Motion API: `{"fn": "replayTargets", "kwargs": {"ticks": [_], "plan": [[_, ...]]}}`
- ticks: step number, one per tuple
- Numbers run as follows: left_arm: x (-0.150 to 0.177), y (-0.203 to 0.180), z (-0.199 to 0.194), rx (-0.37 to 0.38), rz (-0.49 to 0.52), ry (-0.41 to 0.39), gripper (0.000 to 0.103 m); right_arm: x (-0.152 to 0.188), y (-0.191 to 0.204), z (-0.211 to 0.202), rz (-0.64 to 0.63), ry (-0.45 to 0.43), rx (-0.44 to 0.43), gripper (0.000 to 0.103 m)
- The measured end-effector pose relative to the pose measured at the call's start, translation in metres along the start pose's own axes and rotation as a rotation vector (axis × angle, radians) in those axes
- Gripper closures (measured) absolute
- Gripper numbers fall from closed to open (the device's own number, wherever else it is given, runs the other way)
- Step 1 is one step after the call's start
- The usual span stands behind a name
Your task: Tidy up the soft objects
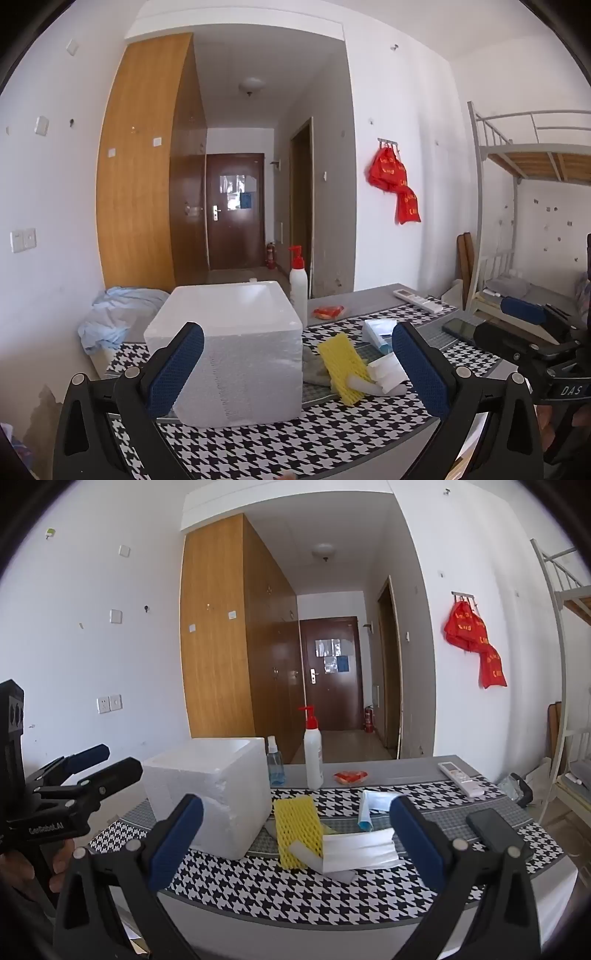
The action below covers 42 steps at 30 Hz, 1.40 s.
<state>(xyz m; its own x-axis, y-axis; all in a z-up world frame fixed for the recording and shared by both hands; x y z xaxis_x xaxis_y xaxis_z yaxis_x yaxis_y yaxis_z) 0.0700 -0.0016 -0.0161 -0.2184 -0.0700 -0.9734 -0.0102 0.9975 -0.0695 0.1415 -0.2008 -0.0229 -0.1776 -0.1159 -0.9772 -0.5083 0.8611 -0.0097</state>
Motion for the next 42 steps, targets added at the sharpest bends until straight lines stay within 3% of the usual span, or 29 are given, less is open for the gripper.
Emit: {"fn": "replayTargets", "kwargs": {"ticks": [42], "plan": [[-0.007,-0.001,-0.005,0.007,-0.013,-0.038,0.001,-0.008,-0.004,-0.004,-0.009,-0.009,0.020,0.001]]}}
Point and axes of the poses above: each gripper's, at about its wrist camera, not at the fingertips, and z roughly the way its jaws point, y to its left, x to its underside, the point moved 7 cm from there along z, roughly the way its jaws point, and after that the axes turned 5 degrees about -z, right-handed, at the moved point
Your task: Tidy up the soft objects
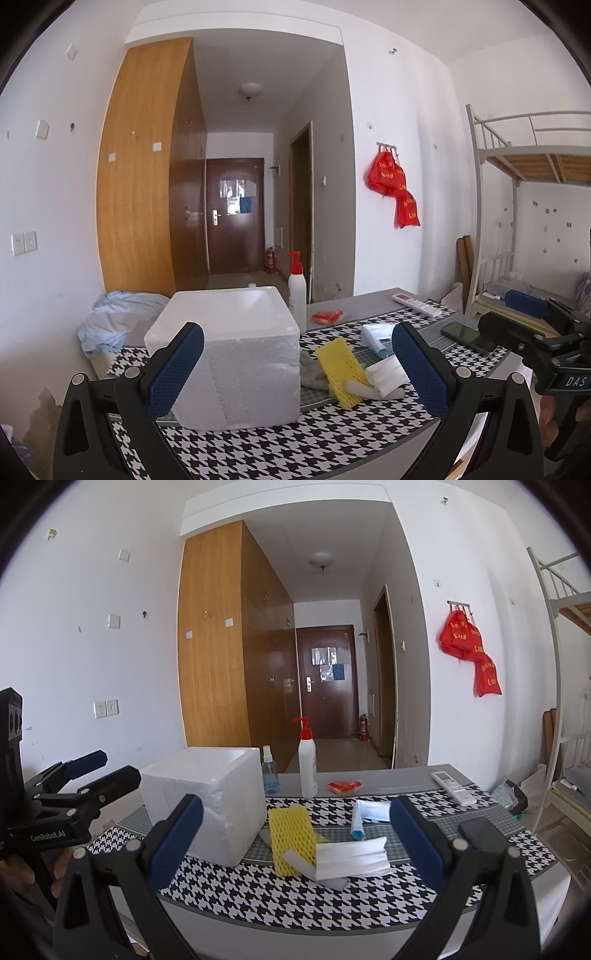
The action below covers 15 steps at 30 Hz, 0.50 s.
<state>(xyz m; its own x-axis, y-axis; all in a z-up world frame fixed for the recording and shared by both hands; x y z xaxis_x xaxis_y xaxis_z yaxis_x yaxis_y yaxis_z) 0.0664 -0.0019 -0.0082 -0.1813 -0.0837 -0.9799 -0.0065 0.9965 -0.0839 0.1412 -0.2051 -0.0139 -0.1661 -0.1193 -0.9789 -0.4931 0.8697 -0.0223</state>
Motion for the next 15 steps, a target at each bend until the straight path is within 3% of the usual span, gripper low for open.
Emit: {"fn": "replayTargets", "kwargs": {"ticks": [15], "plan": [[0.0030,-0.0014,-0.0007,0.002,0.004,0.000,0.001,-0.0001,0.0003,-0.0015,-0.009,-0.003,0.005,0.001]]}}
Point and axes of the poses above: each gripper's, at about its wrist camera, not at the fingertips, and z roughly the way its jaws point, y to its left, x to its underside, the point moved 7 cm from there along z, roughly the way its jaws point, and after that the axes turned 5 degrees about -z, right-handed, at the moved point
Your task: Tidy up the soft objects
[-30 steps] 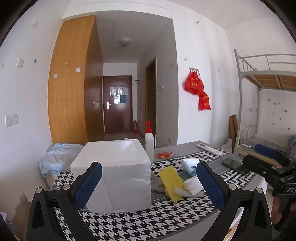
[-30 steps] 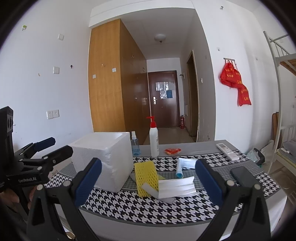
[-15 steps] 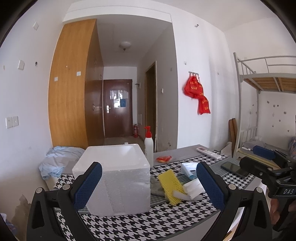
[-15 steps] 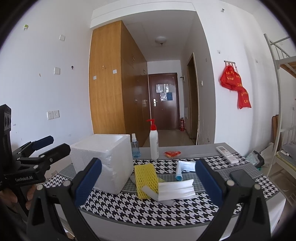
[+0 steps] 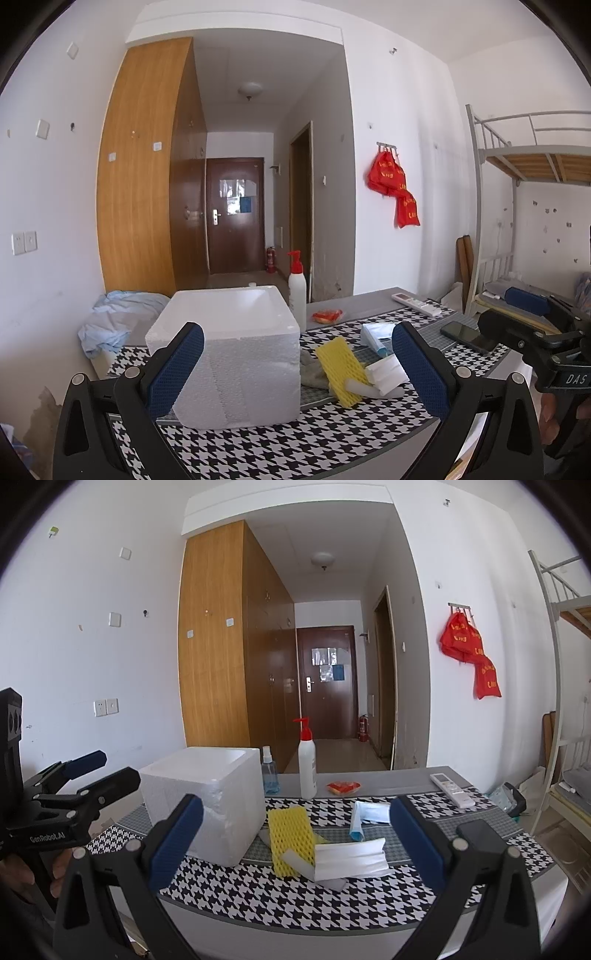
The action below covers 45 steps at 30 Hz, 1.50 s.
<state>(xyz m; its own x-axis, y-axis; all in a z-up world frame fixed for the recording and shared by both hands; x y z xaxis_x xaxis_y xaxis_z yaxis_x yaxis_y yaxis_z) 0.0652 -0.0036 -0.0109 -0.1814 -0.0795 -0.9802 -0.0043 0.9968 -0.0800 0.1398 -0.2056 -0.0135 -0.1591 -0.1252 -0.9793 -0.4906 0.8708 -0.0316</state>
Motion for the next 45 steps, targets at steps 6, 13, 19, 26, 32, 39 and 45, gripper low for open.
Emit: {"fn": "replayTargets", "kwargs": {"ticks": [6,13,19,26,32,39,45], "plan": [[-0.001,0.000,0.000,0.000,-0.002,0.001,0.001,0.000,0.000,0.001,-0.003,-0.001,-0.003,0.001],[-0.001,0.000,0.003,0.003,-0.003,0.001,0.001,0.000,-0.001,0.002,-0.007,0.003,0.000,0.001],[-0.002,-0.002,0.009,0.011,-0.010,0.007,0.001,0.000,-0.010,0.006,-0.002,0.012,0.010,0.001],[-0.003,-0.014,0.020,0.033,-0.006,0.021,0.001,0.002,-0.025,0.012,0.004,0.027,0.030,0.001],[0.001,-0.025,0.034,0.050,-0.009,0.049,0.001,0.005,-0.039,0.019,0.014,0.055,0.035,0.001],[0.006,-0.042,0.051,0.076,-0.011,0.081,0.001,0.013,-0.059,0.027,0.014,0.088,0.061,0.001],[0.013,-0.053,0.073,0.077,-0.010,0.122,0.001,0.021,-0.078,0.043,0.029,0.131,0.057,0.001]]}}
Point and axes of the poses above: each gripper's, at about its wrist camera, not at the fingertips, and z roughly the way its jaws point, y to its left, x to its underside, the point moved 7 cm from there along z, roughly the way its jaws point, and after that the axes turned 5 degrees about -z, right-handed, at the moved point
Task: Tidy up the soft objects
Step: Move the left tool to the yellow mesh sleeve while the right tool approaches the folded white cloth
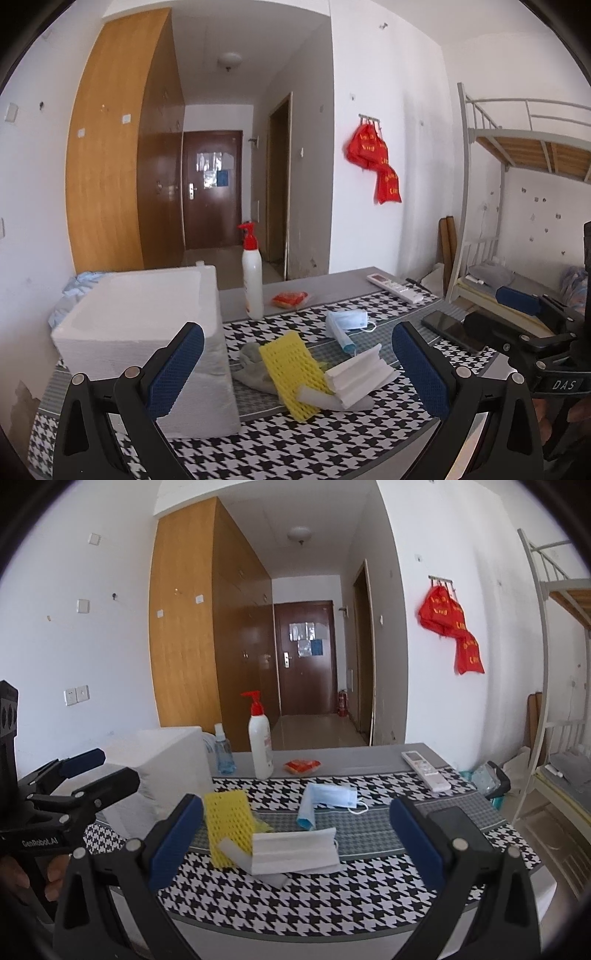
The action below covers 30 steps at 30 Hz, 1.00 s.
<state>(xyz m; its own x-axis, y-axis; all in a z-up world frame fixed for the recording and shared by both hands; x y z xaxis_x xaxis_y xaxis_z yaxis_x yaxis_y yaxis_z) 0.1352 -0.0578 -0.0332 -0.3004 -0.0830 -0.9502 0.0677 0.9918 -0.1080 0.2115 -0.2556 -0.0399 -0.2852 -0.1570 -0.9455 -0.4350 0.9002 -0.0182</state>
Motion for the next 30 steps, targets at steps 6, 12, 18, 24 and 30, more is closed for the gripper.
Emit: {"fn": "replayTargets", "kwargs": {"ticks": [6,12,18,24,30], "plan": [[0.008,-0.009,0.026,-0.016,0.001,0.059,0.001,0.006,-0.011,0.021,-0.019,0.053,-0.007,0.001],[0.015,-0.014,0.047,-0.040,0.005,0.105,0.001,0.010,-0.020,0.036,-0.019,0.076,-0.026,0.001],[0.023,-0.014,0.065,-0.059,-0.009,0.154,0.001,0.018,-0.031,0.053,-0.013,0.120,-0.031,0.001],[0.031,-0.011,0.083,-0.096,-0.029,0.206,0.001,0.026,-0.037,0.067,-0.013,0.165,-0.030,0.001],[0.039,-0.010,0.098,-0.129,-0.040,0.241,0.001,0.030,-0.037,0.079,-0.024,0.188,-0.045,0.001]]}}
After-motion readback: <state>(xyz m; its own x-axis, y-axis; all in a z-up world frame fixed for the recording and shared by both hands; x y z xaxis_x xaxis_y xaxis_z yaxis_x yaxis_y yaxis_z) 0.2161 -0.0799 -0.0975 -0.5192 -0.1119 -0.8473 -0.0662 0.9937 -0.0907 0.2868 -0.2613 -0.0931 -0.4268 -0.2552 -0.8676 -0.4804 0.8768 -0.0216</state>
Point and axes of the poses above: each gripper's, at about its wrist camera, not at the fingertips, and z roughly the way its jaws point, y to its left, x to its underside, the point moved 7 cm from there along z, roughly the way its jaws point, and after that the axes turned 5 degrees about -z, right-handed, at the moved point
